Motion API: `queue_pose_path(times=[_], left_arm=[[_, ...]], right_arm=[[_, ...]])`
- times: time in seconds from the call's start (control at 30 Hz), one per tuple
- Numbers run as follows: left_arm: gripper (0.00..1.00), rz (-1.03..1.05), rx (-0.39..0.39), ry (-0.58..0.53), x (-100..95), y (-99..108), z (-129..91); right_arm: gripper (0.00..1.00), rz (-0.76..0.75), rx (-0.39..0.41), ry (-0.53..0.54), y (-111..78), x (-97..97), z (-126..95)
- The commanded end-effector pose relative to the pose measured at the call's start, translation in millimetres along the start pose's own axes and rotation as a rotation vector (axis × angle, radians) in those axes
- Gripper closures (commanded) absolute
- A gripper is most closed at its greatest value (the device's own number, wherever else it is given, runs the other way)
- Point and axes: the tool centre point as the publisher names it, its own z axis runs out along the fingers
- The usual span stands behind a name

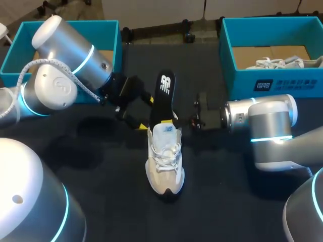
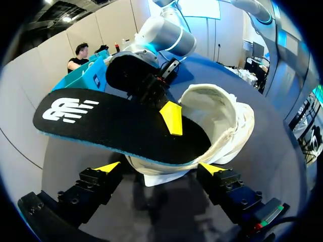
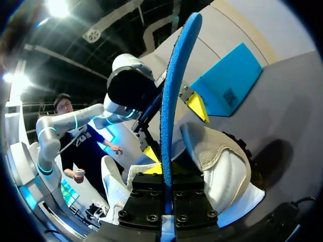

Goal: Take the shoe out of the shoebox, open the shoe tongue, remove and reinsert the insole, then place the shoe into the shoebox

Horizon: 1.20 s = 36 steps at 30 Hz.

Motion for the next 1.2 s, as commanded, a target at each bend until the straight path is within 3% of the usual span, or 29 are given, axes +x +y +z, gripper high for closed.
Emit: queue_pose_path(times=[0.03, 0.1, 0.13, 0.43, 0.77, 0.87, 0.93, 0.97, 1.0, 1.2], left_arm=[[0.00, 0.000, -0.004, -0.001, 0.8, -1, 0], [0.00, 0.000, -0.004, -0.001, 0.8, -1, 0], [0.00, 0.000, -0.004, -0.001, 0.8, -1, 0], [0.00, 0.000, -0.004, -0.001, 0.8, -1, 0], [0.00, 0.000, -0.004, -0.001, 0.8, -1, 0], [0.00, 0.000, -0.004, -0.001, 0.8, -1, 0], [0.00, 0.000, -0.004, -0.001, 0.8, -1, 0], [0.00, 0.000, -0.004, -0.001, 0.8, -1, 0], [0.00, 0.000, -0.004, -0.001, 0.8, -1, 0], [0.00, 0.000, -0.004, -0.001, 0.8, -1, 0]], right_arm=[[0.93, -0.018, -0.006, -0.018, 3.9, 7.0, -4], [0.75, -0.030, 0.001, -0.017, 9.3, 7.6, -4], [0.72, -0.037, 0.001, -0.016, 11.7, 7.8, -5], [0.67, -0.085, 0.017, -0.020, 27.3, 9.5, -4], [0.71, -0.105, 0.058, -0.009, 38.4, 5.8, -3], [0.76, -0.101, 0.075, -0.005, 38.9, 5.0, -2], [0.89, -0.092, 0.094, -0.007, 38.0, 5.4, -2], [0.89, -0.092, 0.094, -0.007, 38.0, 5.4, -2], [1.00, -0.084, 0.105, -0.012, 36.0, 5.2, -2], [1.00, -0.066, 0.136, -0.026, 26.9, 6.2, -7]])
